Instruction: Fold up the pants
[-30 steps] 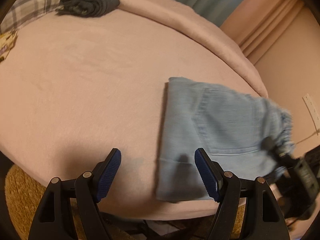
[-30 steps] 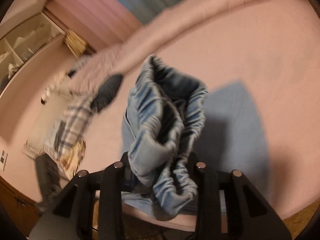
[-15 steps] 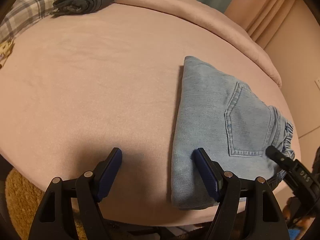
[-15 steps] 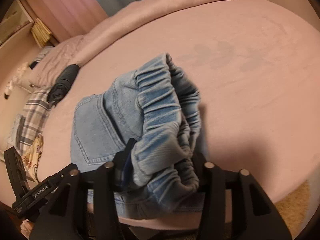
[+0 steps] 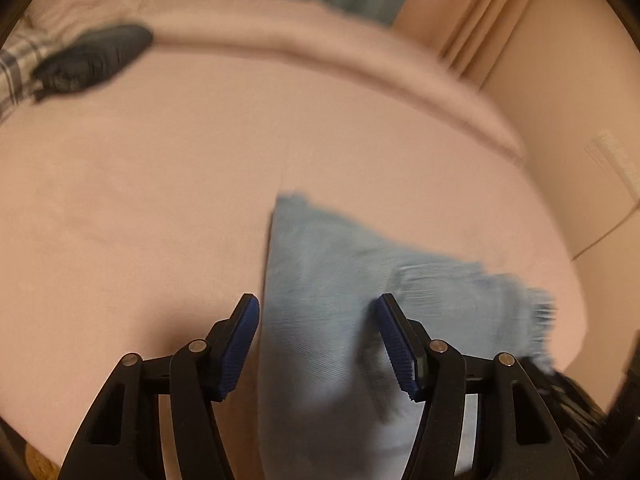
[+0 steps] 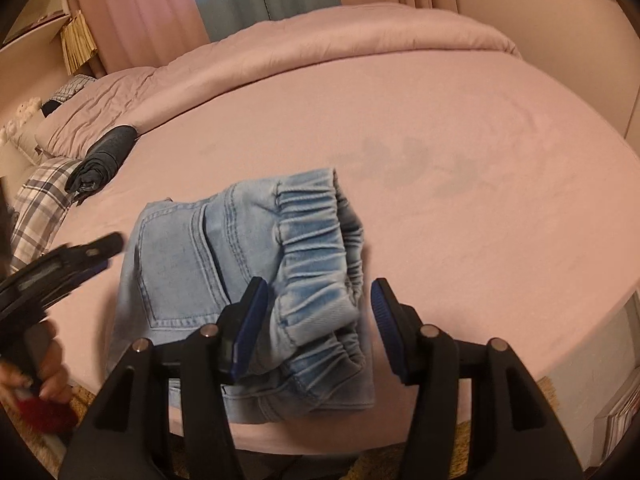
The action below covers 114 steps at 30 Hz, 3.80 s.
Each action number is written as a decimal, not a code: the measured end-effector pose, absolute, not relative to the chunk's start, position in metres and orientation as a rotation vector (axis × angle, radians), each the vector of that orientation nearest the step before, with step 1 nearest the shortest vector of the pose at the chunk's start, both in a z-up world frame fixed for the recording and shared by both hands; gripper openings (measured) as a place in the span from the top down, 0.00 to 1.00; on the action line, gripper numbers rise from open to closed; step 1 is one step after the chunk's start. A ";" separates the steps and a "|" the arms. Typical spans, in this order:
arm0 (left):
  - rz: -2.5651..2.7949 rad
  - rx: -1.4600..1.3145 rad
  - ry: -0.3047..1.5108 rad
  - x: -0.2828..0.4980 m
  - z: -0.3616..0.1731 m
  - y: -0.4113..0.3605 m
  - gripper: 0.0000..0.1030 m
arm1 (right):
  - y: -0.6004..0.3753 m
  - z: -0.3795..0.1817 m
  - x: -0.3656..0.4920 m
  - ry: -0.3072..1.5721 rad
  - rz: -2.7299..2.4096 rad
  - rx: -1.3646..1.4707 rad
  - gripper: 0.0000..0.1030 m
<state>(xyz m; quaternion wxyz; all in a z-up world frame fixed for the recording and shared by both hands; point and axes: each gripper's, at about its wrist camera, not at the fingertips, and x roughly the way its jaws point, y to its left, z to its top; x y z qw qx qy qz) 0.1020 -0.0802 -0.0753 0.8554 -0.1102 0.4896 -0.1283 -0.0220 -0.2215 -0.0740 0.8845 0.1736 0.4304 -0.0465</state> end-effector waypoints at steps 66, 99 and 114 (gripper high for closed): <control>-0.262 -0.294 1.009 0.099 -0.080 -0.039 0.71 | -0.177 -0.090 0.009 0.883 0.092 0.228 0.70; -0.255 -0.197 1.046 0.088 -0.103 -0.057 0.65 | -0.189 -0.092 0.000 0.871 0.136 0.306 0.72; -0.317 -0.272 1.082 0.031 -0.100 -0.037 0.64 | -0.200 -0.060 -0.022 0.828 0.046 0.229 0.62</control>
